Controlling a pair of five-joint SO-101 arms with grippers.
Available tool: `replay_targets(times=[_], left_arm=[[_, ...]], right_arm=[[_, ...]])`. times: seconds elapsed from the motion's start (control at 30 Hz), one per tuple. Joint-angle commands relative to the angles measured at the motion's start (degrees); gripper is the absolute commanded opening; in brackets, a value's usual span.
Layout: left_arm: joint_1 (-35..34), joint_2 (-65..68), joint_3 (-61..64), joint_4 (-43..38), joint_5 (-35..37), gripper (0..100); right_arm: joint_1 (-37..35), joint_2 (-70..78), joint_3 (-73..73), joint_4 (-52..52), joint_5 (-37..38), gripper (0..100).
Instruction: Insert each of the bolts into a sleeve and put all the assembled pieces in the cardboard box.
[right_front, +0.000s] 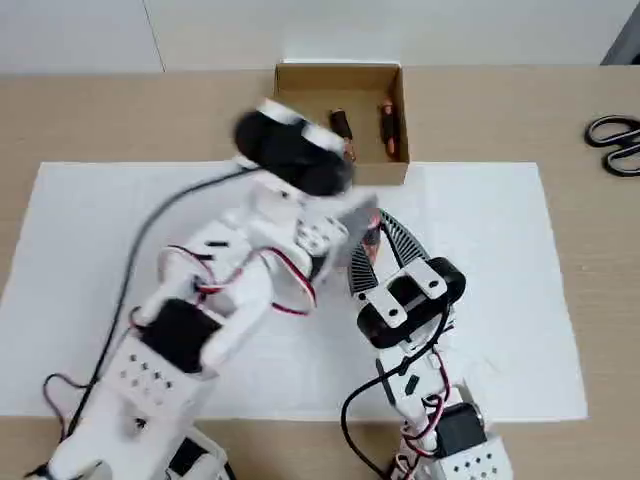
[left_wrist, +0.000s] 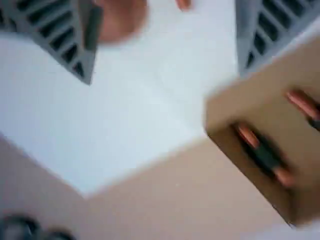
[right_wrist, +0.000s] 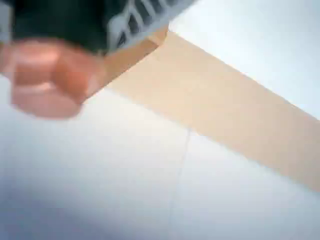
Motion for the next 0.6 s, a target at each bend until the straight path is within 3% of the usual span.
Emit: replay_targets(times=[0.0,0.13,0.3,0.37,0.47,0.57], left_arm=[[-2.29,-3.25,-7.16,0.53,-0.09,18],[-2.55,-9.32,-6.20,3.96,-0.09,16],[-6.77,-18.29,2.07,5.71,-0.09,1],[-8.09,-21.89,6.29,5.71,-0.09,1],[-10.64,-27.25,13.23,4.66,-0.09,1],[-14.59,-32.79,22.20,-2.11,0.18,1]], right_arm=[[1.63,-1.19,0.35,0.04,0.18,0.4],[2.33,-1.19,0.35,0.04,-0.09,0.4],[4.09,-1.10,0.35,0.75,-9.41,0.4],[4.18,-1.10,0.18,5.23,-13.10,0.4],[4.18,-1.01,-2.90,16.40,-12.48,0.4],[4.18,-1.01,-7.12,26.59,-9.93,0.4]])
